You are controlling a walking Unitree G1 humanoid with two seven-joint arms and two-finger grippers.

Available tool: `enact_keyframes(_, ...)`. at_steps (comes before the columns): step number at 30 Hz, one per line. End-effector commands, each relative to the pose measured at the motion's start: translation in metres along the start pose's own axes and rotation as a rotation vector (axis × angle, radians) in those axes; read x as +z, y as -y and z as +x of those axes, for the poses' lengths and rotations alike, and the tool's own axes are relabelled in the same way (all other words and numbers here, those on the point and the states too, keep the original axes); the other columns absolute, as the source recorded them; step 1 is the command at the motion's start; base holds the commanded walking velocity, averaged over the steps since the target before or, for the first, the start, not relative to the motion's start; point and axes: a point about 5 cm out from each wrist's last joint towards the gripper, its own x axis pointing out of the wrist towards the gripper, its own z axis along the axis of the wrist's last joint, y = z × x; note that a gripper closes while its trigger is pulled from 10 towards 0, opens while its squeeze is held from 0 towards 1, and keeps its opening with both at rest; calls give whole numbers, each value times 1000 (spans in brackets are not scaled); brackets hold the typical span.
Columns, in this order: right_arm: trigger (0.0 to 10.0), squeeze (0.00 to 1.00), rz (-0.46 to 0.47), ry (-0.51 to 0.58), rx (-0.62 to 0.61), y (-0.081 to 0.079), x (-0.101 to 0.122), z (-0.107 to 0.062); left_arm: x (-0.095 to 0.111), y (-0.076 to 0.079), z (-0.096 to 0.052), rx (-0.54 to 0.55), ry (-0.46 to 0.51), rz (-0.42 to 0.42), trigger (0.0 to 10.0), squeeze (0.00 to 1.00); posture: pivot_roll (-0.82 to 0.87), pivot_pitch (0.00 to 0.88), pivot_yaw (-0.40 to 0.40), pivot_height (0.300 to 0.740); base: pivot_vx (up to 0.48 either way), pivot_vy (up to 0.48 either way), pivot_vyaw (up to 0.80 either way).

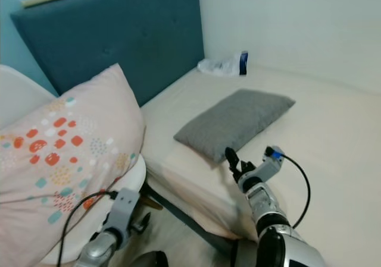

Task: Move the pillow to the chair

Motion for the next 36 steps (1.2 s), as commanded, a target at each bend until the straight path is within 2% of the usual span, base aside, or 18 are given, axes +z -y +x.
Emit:
enact_keyframes(1, 10000, 0, 22, -8, 13, -10, -3, 5, 1, -10, -7, 4, 27, 46, 10000, 0, 116, 191, 129, 601, 0, 0, 0)
enact_keyframes(2, 10000, 0, 22, 5, 35, -15, -2, 8, 1, -19, -21, 16, 60, 61, 10000, 0, 152, 252, 146, 601, 0, 0, 0)
enact_keyframes(4, 10000, 0, 22, 9, 42, -16, -2, 8, 1, -20, -26, 18, 67, 64, 10000, 0, 152, 252, 146, 601, 0, 0, 0)
enact_keyframes(6, 10000, 0, 26, 38, 75, -24, 7, 13, 5, -28, -39, 31, 88, 90, 10000, 0, 195, 309, 166, 601, 0, 0, 0)
enact_keyframes(7, 10000, 0, 26, 38, 75, -24, 7, 13, 5, -28, -39, 31, 88, 90, 10000, 0, 195, 309, 166, 601, 0, 0, 0)
enact_keyframes(8, 10000, 0, 24, 71, 97, -32, 19, 18, 10, -33, -48, 37, 102, 120, 10000, 0, 208, 327, 172, 601, 0, 0, 0)
enact_keyframes(11, 10000, 0, 17, 99, 100, -36, 30, 21, 13, -35, -55, 37, 109, 135, 10000, 0, 219, 347, 179, 601, 0, 0, 0)
enact_keyframes(13, 10000, 0, -4, 172, 78, -41, 51, 24, 15, -37, -70, 38, 111, 140, 10000, 0, 241, 383, 192, 601, 0, 0, 0)
enact_keyframes(18, 10000, 0, -14, 252, 46, -41, 70, 24, 19, -34, -80, 23, 106, 151, 10000, 0, 248, 401, 198, 601, 0, 0, 0)
enact_keyframes(19, 10000, 0, -22, 316, 25, -40, 85, 22, 21, -30, -87, 6, 94, 161, 10000, 0, 246, 405, 197, 601, 0, 0, 0)
enact_keyframes(23, 10000, 0, -18, 373, -22, -35, 99, 19, 22, -26, -91, -3, 82, 159, 10000, 0, 238, 412, 196, 601, 0, 0, 0)
enact_keyframes(24, 0, 0, -28, 399, -52, -31, 106, 16, 25, -23, -92, -12, 75, 153, 10000, 0, 234, 411, 193, 601, 0, 0, 0)
enact_keyframes(32, 0, 0, -72, 383, -3, -37, 108, 18, 34, -17, -89, -17, 83, 138, 10000, 0, 224, 401, 180, 601, 0, 0, 0)
enact_keyframes(33, 0, 0, -103, 368, 39, -43, 108, 20, 38, -16, -86, -14, 90, 131, 10000, 0, 219, 396, 175, 601, 0, 0, 0)
enact_keyframes(36, 0, 0, -138, 345, 70, -48, 106, 22, 43, -14, -79, -11, 107, 120, 10000, 0, 201, 369, 157, 601, 0, 0, 0)
